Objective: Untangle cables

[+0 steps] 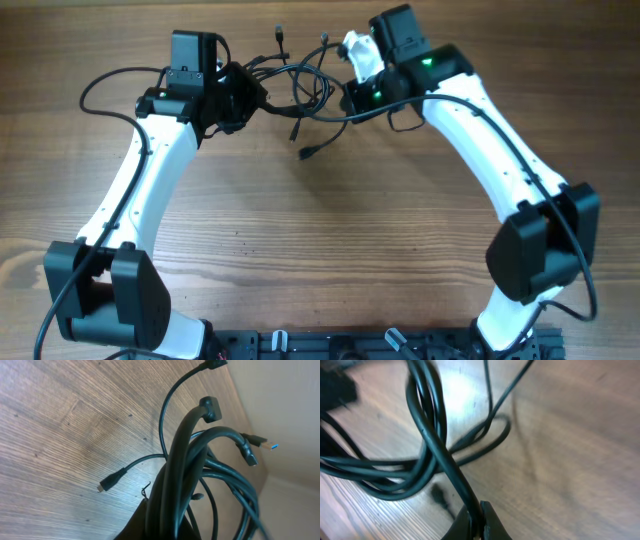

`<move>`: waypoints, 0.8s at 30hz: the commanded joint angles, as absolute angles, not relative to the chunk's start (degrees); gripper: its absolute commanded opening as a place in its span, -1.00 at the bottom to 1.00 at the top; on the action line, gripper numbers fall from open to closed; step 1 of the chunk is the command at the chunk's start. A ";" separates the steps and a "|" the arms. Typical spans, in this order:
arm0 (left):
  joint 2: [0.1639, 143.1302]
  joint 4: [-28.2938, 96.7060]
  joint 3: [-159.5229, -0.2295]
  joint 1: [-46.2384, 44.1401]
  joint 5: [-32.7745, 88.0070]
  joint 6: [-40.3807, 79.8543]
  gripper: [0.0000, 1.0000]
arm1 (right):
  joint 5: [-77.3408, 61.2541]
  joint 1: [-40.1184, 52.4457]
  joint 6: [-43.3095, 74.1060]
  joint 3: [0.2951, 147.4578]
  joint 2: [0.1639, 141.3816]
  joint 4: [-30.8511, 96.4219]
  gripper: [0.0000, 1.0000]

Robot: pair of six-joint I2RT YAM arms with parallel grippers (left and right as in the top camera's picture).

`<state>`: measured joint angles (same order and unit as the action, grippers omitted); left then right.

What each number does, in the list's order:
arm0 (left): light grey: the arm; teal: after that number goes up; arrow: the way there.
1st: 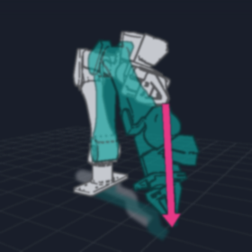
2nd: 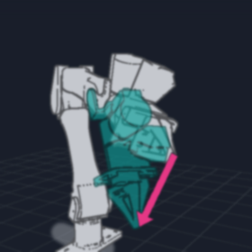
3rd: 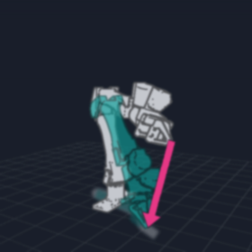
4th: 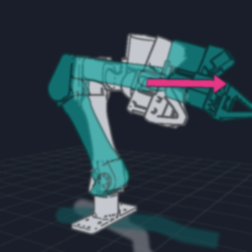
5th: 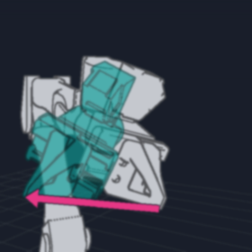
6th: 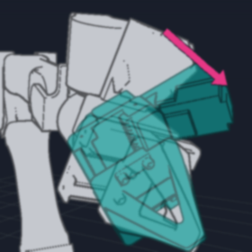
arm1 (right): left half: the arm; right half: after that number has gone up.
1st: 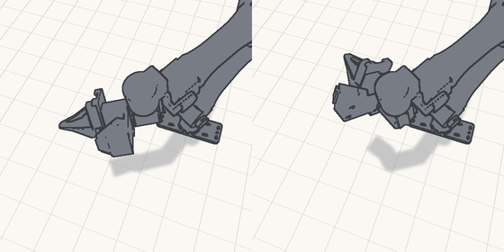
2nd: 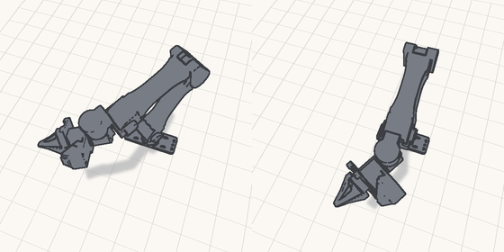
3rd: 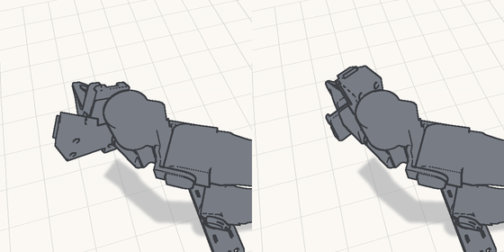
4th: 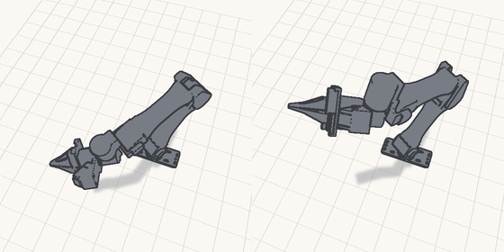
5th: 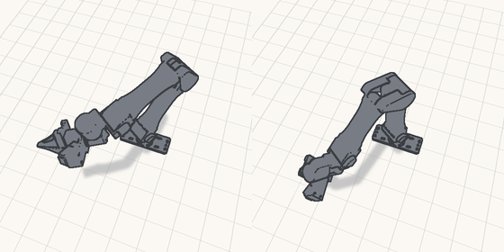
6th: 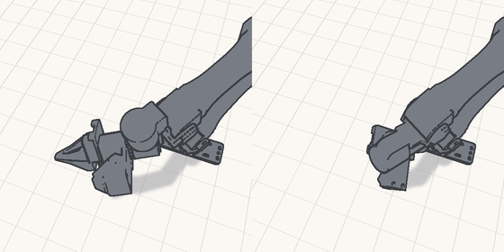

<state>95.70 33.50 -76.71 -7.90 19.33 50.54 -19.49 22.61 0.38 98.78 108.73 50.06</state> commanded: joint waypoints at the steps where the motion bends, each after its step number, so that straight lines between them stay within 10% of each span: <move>1: 94.19 34.15 -77.06 -7.66 19.64 37.30 -0.92 | -17.76 21.67 2.09 103.26 100.62 48.49 -0.91; 24: 94.17 44.07 -77.06 -7.64 31.81 -4.64 -0.92 | 12.25 21.67 4.95 103.00 96.92 25.54 -0.91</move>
